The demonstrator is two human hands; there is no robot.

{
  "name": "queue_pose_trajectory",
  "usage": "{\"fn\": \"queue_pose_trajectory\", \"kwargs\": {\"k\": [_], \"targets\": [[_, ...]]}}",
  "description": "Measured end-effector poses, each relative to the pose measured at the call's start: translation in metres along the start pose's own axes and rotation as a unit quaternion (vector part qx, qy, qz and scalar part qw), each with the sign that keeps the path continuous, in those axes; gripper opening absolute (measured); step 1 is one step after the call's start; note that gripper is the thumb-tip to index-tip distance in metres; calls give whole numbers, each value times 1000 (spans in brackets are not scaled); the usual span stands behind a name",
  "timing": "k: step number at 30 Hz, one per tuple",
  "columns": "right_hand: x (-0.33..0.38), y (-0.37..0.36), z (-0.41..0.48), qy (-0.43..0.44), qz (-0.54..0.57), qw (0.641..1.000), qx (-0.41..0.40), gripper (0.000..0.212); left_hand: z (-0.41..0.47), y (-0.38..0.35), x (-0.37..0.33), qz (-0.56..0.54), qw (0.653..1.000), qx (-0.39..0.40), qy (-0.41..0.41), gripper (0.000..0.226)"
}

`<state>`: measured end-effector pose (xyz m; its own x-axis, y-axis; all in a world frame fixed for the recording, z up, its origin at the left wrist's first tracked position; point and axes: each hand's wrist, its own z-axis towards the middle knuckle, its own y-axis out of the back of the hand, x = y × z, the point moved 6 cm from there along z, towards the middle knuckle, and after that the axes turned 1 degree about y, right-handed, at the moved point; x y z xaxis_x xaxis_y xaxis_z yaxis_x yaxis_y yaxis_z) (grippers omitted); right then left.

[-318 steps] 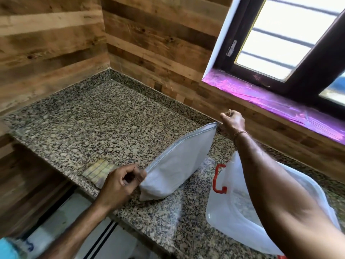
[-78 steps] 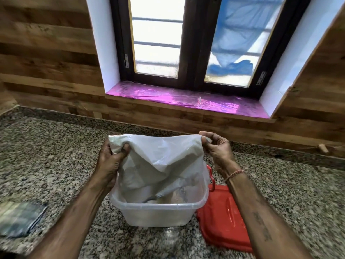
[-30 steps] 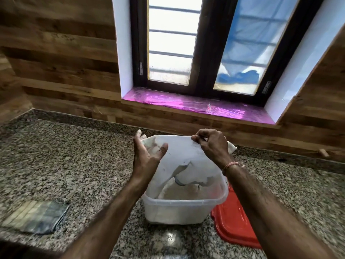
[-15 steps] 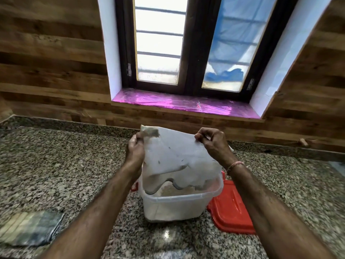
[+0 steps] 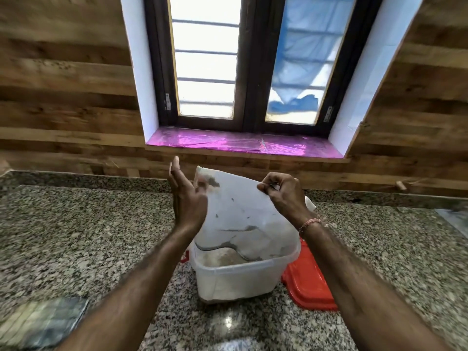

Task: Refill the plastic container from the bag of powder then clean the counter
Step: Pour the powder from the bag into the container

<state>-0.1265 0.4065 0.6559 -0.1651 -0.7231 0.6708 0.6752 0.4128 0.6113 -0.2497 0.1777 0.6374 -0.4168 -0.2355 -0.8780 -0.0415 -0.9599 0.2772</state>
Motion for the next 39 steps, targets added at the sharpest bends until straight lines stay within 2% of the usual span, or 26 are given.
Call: {"fn": "queue_pose_trajectory", "kwargs": {"k": [1,3,5,7,9,11,12,14,17,18,20,22,24,26,28,31,32,34,36,38,39], "targets": [[2,0,0,0,-1,1000,-6,22,-2,0,-12,40,997,6,-73,65],[6,-1,-1,0,-5,1000,-10,22,-5,-5,-24,140,973,67,-171,56],[6,-2,-2,2,-10,1000,-6,22,-5,-6,-26,192,956,105,-197,55],[5,-5,-5,9,-8,1000,6,21,-3,4,-31,194,955,74,-213,74],[7,-8,-8,24,-10,1000,15,21,1,5,-35,223,942,100,-231,68],[9,-12,-10,38,-14,999,20,20,5,-2,-33,279,918,160,-231,49],[10,-13,-11,42,-16,999,19,20,4,-1,-34,290,914,165,-231,48],[10,-14,-13,41,-19,999,15,21,0,0,-34,289,913,154,-242,55],[13,-15,-15,51,-34,998,12,20,-3,1,-39,311,904,136,-259,32],[16,-15,-15,56,-36,998,12,19,-4,0,-40,314,902,134,-266,31],[21,-16,-16,63,-43,997,10,20,-10,-5,-46,308,901,143,-270,31],[29,-18,-17,79,-53,995,15,19,-14,-14,-52,302,901,160,-265,18],[34,-14,-17,96,-52,994,23,16,-8,-14,-54,287,919,149,-225,5],[26,0,-13,93,-87,991,40,14,2,-11,-49,262,939,135,-175,7],[11,18,-9,70,-168,981,67,16,6,-9,-42,255,946,141,-145,16],[-12,39,-2,52,-215,972,81,12,0,-21,-43,246,942,171,-153,18],[-13,40,0,60,-218,970,85,18,-5,-28,-48,241,938,184,-168,17],[-10,36,4,87,-196,971,103,24,-14,-44,-61,253,921,212,-207,23],[-3,34,10,110,-141,979,99,17,-18,-57,-72,281,908,210,-228,16],[-1,52,19,123,-79,989,18,14,-13,-62,-82,291,916,186,-204,9],[-4,63,22,120,-53,991,-22,21,-7,-60,-83,289,924,175,-181,9]]}}
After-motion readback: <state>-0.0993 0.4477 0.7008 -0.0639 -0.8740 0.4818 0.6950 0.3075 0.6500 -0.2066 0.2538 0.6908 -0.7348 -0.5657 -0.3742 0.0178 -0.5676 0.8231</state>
